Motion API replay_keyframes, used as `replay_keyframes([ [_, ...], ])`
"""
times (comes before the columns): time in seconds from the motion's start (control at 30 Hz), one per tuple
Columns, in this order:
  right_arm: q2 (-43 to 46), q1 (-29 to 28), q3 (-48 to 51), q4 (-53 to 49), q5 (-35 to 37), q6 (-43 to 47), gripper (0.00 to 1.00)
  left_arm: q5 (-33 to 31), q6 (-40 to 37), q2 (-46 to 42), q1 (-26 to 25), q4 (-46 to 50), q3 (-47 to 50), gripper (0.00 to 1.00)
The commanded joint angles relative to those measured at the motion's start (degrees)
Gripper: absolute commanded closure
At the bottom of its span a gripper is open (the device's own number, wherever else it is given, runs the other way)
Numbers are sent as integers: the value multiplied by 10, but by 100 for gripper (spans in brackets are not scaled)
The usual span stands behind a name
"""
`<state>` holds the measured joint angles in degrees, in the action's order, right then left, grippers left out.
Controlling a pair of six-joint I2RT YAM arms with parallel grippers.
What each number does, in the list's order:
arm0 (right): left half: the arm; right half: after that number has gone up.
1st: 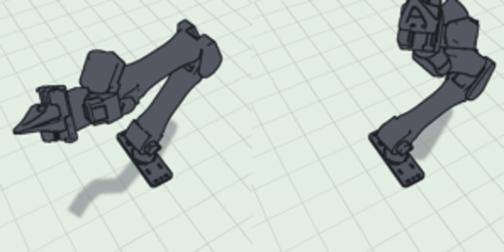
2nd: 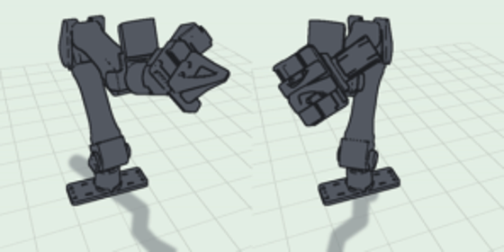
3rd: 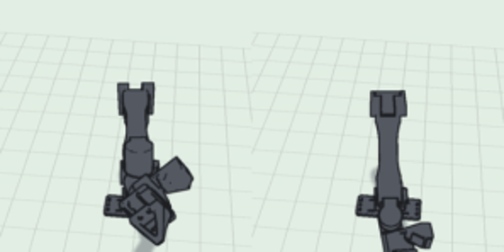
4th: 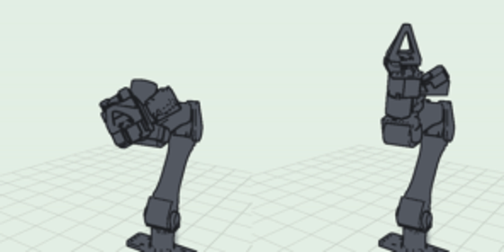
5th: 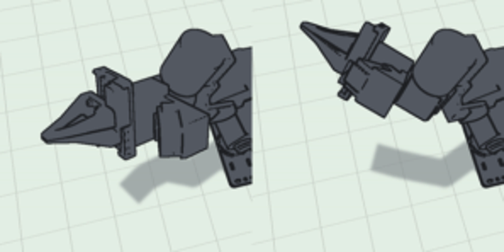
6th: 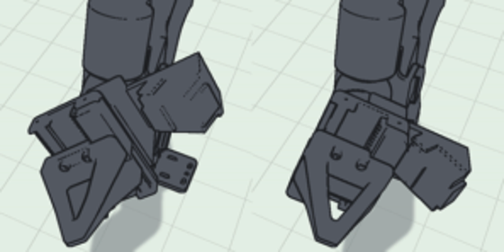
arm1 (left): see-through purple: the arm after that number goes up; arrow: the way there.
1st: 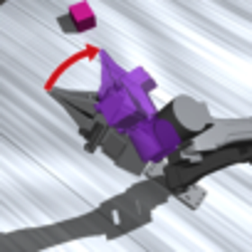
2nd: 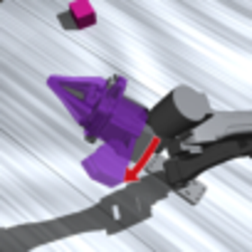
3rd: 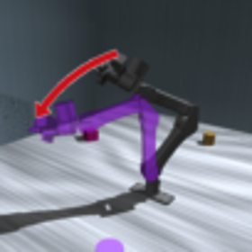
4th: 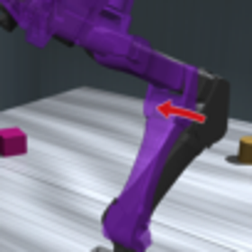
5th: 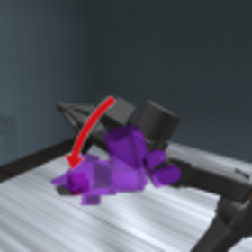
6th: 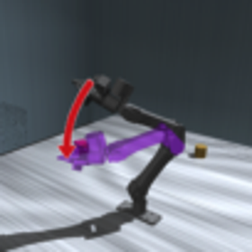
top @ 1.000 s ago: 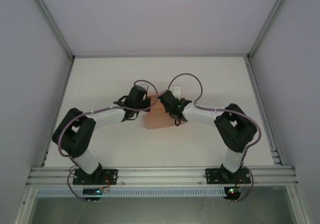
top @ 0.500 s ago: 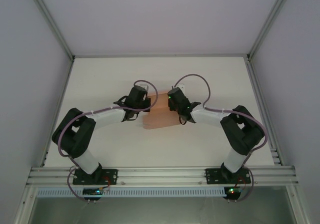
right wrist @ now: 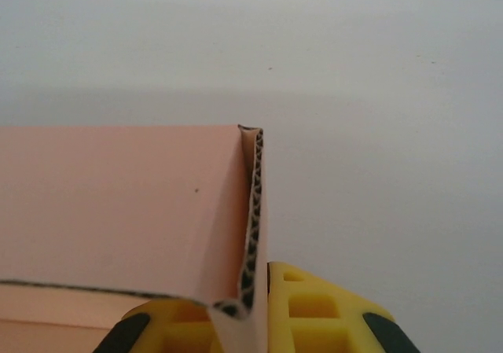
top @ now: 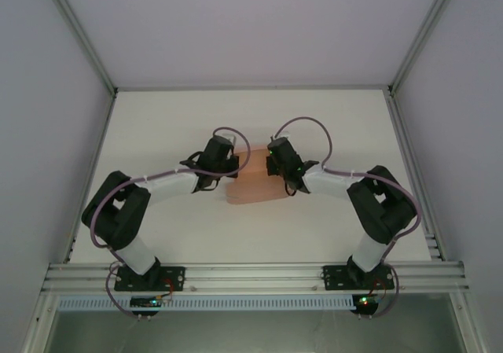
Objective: Assemble paper box
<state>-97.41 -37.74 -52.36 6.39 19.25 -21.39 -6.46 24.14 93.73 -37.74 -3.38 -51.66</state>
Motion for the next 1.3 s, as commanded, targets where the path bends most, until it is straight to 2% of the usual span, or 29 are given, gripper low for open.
replay_keyframes([
  [0.0,-17,11,-26,-64,150,-48,100,-22,13,-29,-8,44,-15,100],
  [0.17,-51,5,-78,-211,290,-150,100,-38,30,-29,-13,62,-26,100],
  [0.33,-60,12,-83,-217,310,-162,100,-37,36,-22,-14,60,-31,100],
  [0.4,-54,11,-66,-146,278,-95,100,-33,35,-20,-14,60,-33,100],
  [0.47,-36,16,-26,-33,180,-22,94,-29,32,-19,-14,52,-32,100],
  [0.57,-10,33,17,59,69,2,84,-23,19,-19,-14,40,-29,100],
  [0.8,14,59,42,95,-53,9,61,-23,0,-15,-15,19,-20,100],
  [1.0,22,75,50,125,-156,-13,53,-24,-3,-11,-15,16,-20,100],
  [1.13,20,73,37,107,-143,-18,52,-20,1,-14,-15,10,-18,100],
  [1.27,26,70,36,107,-161,-20,41,-21,4,-11,-14,10,-19,100],
])
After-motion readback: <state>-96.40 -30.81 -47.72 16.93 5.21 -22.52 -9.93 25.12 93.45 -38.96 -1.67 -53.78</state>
